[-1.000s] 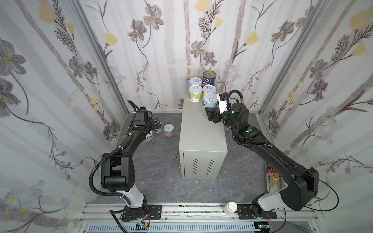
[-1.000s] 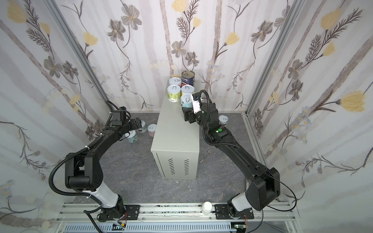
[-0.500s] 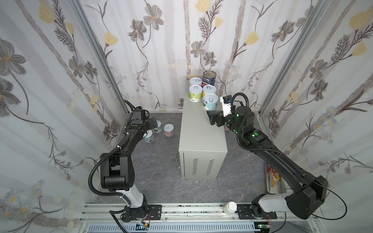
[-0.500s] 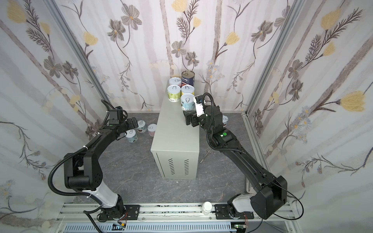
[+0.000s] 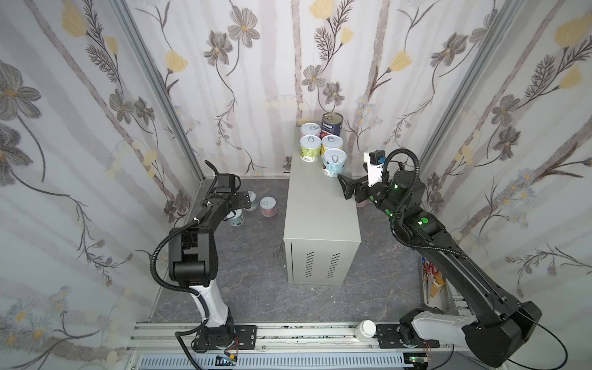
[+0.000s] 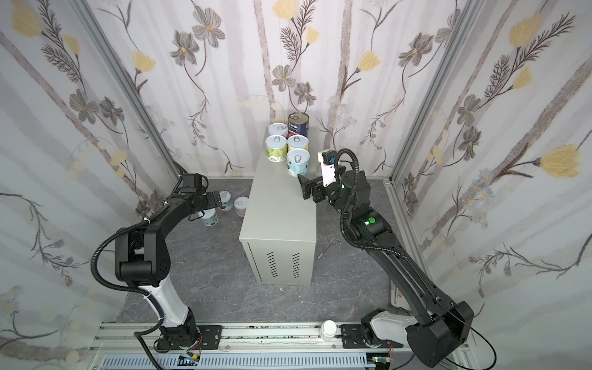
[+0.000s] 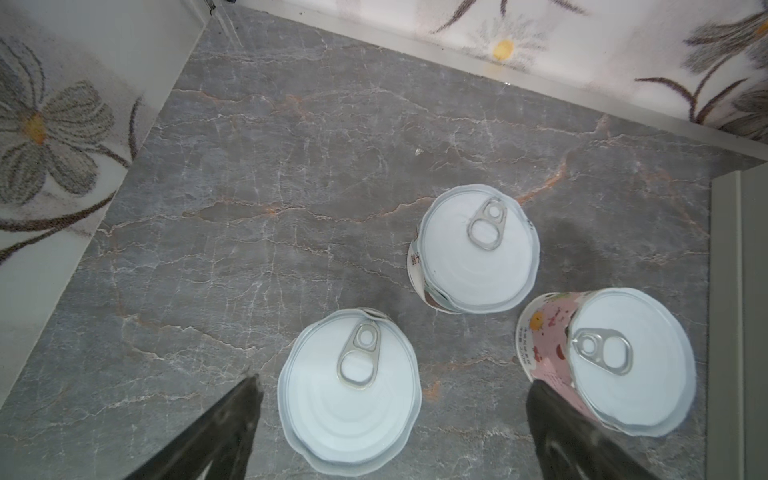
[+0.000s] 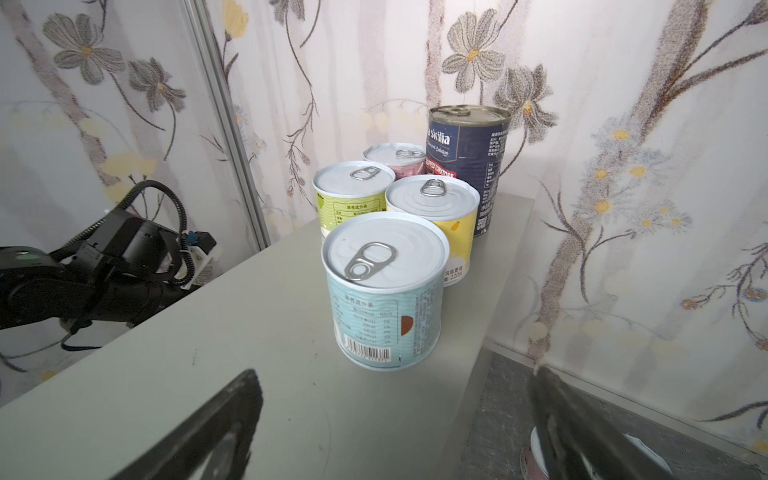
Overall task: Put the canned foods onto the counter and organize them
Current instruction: 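Open the right gripper and draw it back while the left gripper descends toward floor cans, then grasp the light-blue floor can nearest the left gripper with the left gripper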
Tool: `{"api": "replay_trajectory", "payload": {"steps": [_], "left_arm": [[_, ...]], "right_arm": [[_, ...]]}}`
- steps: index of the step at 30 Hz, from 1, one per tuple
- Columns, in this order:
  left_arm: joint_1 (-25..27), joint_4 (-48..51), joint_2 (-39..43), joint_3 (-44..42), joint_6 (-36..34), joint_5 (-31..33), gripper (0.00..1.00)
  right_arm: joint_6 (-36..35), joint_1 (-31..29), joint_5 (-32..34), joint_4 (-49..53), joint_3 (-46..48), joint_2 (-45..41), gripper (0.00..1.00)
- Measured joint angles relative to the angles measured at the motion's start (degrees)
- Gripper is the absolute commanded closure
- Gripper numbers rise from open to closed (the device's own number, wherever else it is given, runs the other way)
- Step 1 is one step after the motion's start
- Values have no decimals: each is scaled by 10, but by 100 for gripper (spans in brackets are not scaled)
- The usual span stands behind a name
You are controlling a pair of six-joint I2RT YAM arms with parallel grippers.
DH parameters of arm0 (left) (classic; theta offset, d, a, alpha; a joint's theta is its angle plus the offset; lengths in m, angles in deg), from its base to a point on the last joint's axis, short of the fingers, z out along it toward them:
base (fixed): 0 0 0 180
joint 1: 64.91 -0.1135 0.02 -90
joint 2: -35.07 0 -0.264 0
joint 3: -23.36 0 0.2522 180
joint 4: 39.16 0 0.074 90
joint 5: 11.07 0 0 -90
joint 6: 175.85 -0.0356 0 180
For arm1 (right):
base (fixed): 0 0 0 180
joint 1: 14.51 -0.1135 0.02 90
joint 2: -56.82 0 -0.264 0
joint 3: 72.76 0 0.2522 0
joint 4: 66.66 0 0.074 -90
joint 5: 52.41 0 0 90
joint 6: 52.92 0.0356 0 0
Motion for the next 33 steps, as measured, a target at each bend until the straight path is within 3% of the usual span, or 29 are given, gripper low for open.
{"api": "replay_trajectory", "payload": {"steps": [19,33], "left_arm": [[-14,5,-97,9,-10,18,0],[-17,-3,-122,10,-10,14,4]], "right_arm": [[0,33,-18,6,-4,13,0],[0,49,-33,2,2,38,2]]}}
